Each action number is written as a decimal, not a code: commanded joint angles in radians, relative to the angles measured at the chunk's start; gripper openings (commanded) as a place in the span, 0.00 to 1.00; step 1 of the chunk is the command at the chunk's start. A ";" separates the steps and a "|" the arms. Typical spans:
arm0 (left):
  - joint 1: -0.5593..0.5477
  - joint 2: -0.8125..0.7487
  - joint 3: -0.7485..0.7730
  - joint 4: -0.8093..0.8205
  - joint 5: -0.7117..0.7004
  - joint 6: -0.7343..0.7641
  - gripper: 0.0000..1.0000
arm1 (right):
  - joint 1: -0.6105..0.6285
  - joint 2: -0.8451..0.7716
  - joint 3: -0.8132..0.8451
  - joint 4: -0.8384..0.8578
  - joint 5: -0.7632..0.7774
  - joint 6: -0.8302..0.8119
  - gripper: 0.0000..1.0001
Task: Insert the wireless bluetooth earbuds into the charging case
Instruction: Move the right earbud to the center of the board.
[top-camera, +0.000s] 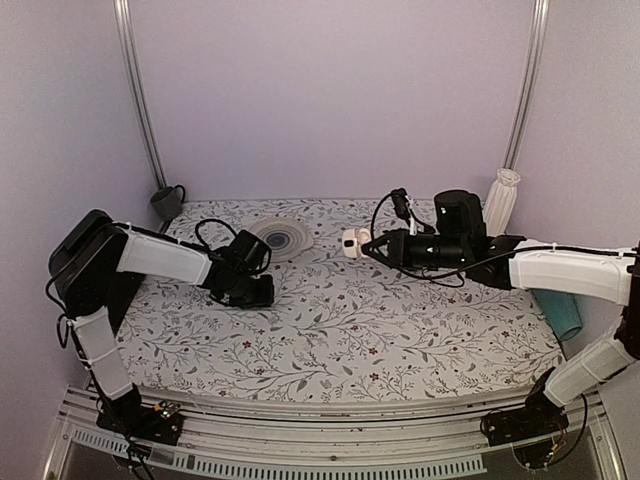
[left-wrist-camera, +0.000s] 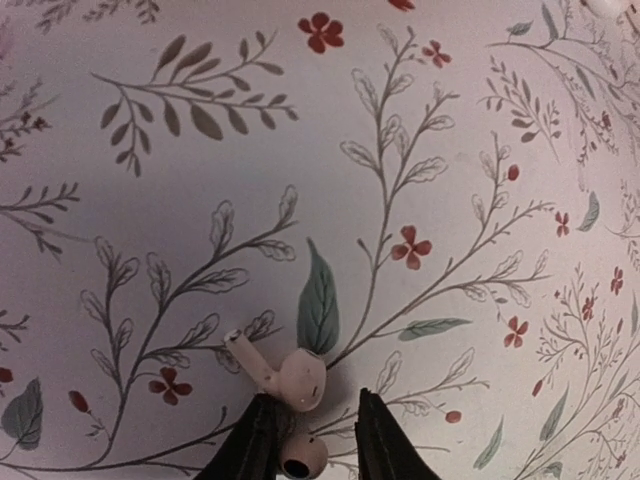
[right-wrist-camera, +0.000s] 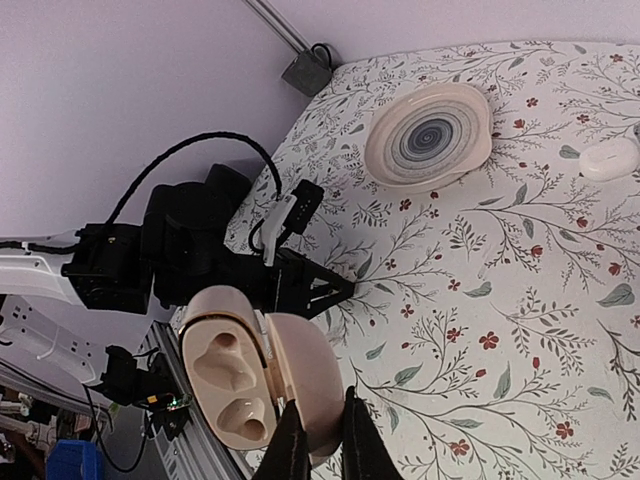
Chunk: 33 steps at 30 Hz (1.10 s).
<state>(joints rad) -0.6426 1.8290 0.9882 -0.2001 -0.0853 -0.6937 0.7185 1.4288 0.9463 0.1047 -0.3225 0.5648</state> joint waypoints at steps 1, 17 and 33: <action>-0.035 0.059 0.060 -0.012 0.031 0.031 0.29 | -0.005 -0.044 -0.015 0.003 0.024 0.007 0.04; -0.120 0.038 0.165 -0.025 0.040 0.027 0.28 | -0.005 -0.057 -0.014 -0.012 0.043 0.012 0.04; 0.113 0.061 0.128 -0.048 0.042 0.143 0.36 | -0.005 -0.040 0.021 -0.031 0.047 0.004 0.04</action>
<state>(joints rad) -0.5205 1.8538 1.0966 -0.2306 -0.0689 -0.5869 0.7185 1.3945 0.9356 0.0727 -0.2901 0.5652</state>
